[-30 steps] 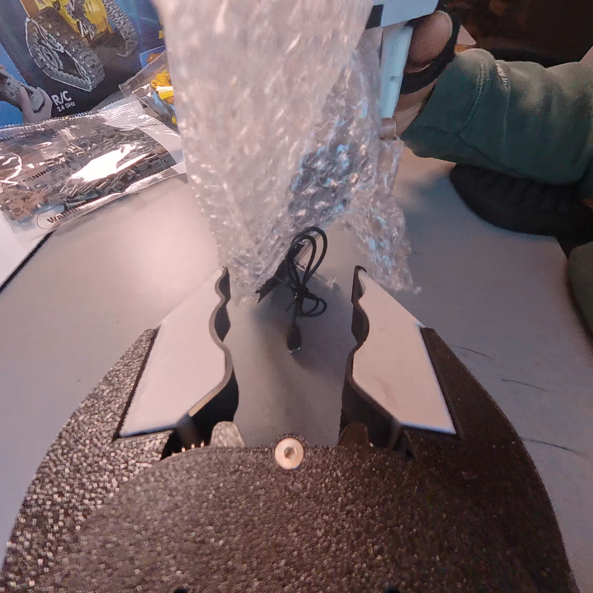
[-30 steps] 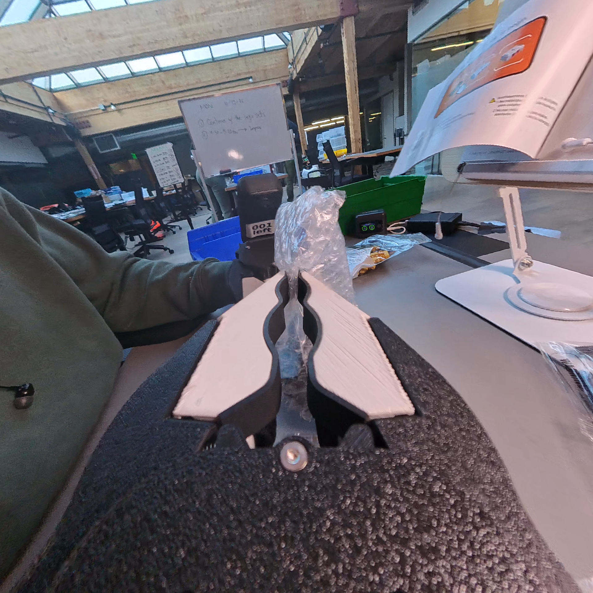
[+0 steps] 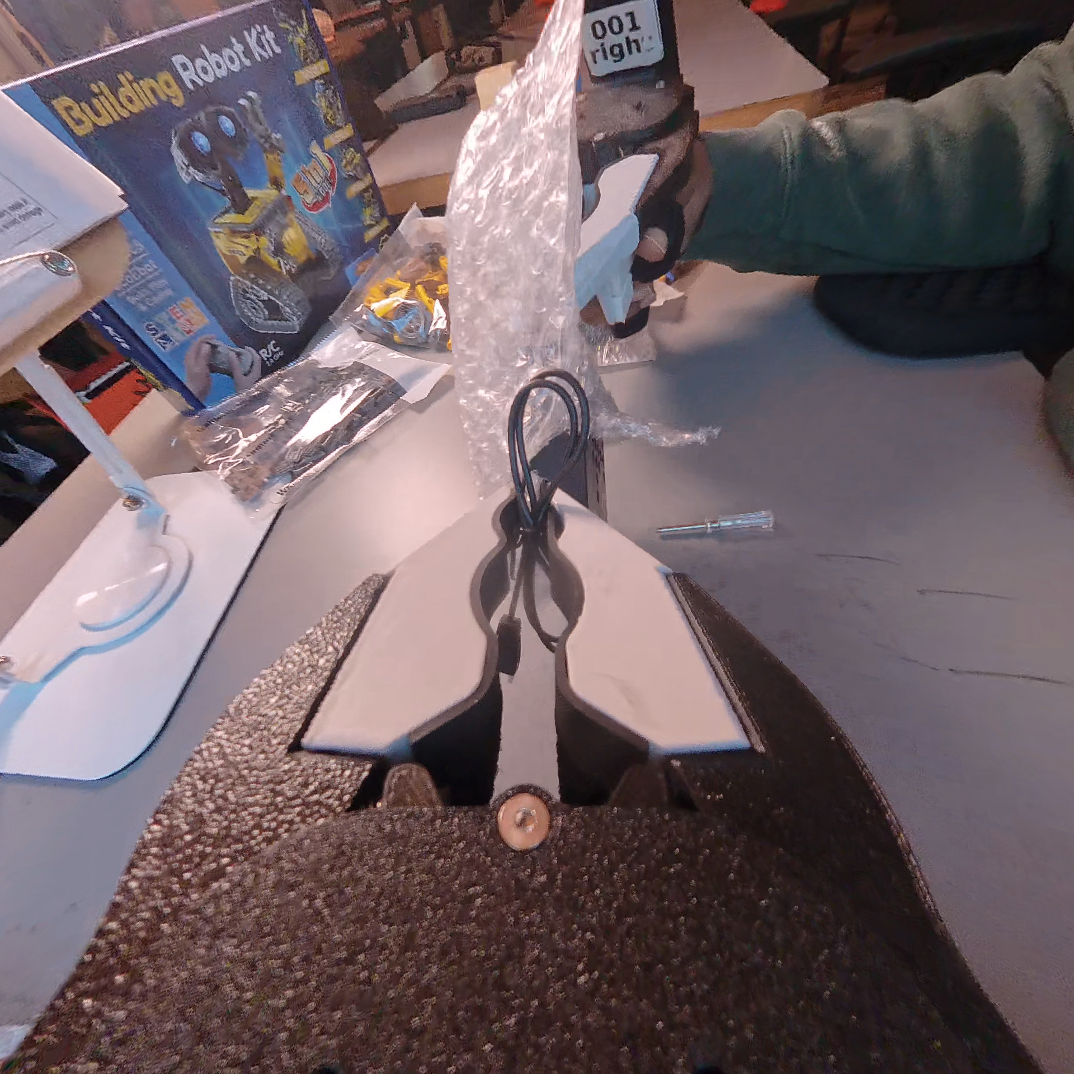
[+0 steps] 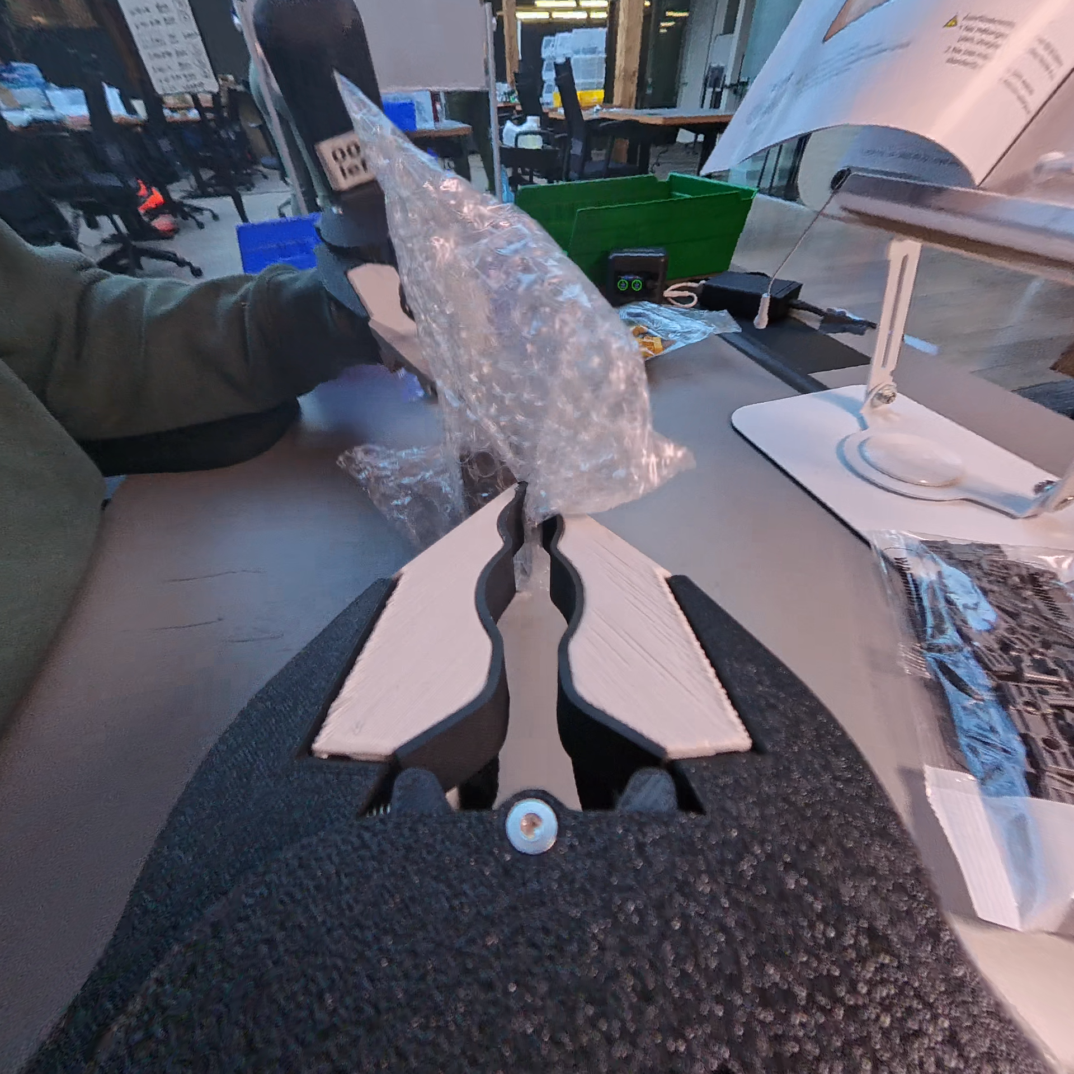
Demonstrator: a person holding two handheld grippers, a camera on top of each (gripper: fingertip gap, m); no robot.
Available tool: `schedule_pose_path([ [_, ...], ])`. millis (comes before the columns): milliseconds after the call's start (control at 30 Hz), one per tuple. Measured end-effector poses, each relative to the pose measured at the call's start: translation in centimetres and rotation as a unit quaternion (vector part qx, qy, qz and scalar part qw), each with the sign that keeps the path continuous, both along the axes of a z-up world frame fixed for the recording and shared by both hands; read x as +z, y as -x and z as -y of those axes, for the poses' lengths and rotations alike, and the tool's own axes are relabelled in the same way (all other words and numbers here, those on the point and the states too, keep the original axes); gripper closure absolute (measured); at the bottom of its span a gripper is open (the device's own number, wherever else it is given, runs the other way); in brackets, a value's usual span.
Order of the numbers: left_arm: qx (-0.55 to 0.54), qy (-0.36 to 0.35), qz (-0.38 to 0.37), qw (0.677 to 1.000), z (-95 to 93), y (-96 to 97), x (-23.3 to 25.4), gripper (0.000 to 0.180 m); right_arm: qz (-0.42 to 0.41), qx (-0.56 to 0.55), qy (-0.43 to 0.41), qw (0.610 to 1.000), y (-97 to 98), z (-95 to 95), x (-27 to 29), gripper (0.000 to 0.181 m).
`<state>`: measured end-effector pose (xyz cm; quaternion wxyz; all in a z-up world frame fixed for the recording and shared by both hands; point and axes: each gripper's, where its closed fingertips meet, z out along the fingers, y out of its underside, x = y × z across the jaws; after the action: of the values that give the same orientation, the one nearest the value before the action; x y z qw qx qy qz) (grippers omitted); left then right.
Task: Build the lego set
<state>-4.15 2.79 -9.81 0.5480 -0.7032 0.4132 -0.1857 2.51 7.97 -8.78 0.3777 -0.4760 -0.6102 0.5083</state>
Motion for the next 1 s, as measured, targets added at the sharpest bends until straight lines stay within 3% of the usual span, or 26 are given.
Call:
schedule_pose_path([
  [100, 0.000, -0.010, -0.068, 0.998, 0.3, 0.0, -1.1, 0.175, 0.053, 0.011, -0.049, 0.997, -0.2, 0.3, -2.3, 0.178],
  [333, 0.004, -0.025, -0.074, 0.997, 0.3, 0.4, -0.7, 0.175, 0.138, 0.078, -0.092, 0.983, -1.4, 2.9, -5.3, 0.175],
  [467, 0.013, -0.049, -0.093, 0.994, 0.1, 0.3, -0.3, 0.176, 0.148, 0.055, -0.083, 0.984, -2.0, 1.7, -4.2, 0.159],
  [533, 0.025, -0.064, -0.102, 0.992, -0.2, 0.6, 0.0, 0.176, 0.167, 0.033, -0.081, 0.982, -2.8, 0.6, -4.0, 0.118],
  [567, 0.024, -0.064, -0.101, 0.993, -0.1, 0.6, 0.1, 0.176, 0.177, 0.021, -0.082, 0.981, -3.2, 0.0, -3.9, 0.110],
  [700, 0.017, -0.059, -0.100, 0.993, 0.0, 0.5, -0.1, 0.175, 0.122, -0.006, -0.099, 0.988, -2.1, -0.5, -2.1, 0.102],
  [767, 0.006, -0.049, -0.100, 0.994, 0.3, 0.1, -0.5, 0.175, 0.116, -0.013, -0.145, 0.982, -1.0, -0.3, -2.4, 0.107],
  [867, -0.013, -0.032, -0.082, 0.996, 0.9, -0.2, -0.5, 0.174, 0.130, 0.000, -0.213, 0.968, 0.0, 0.5, -3.9, 0.132],
  [933, -0.028, -0.015, -0.055, 0.998, 1.5, -0.1, -0.2, 0.172, 0.129, 0.014, -0.221, 0.967, -0.1, 1.0, -4.4, 0.160],
  [1000, -0.042, 0.000, -0.023, 0.999, 2.2, 0.2, 0.5, 0.170, 0.127, 0.003, -0.216, 0.968, -0.3, 0.4, -4.5, 0.168],
])
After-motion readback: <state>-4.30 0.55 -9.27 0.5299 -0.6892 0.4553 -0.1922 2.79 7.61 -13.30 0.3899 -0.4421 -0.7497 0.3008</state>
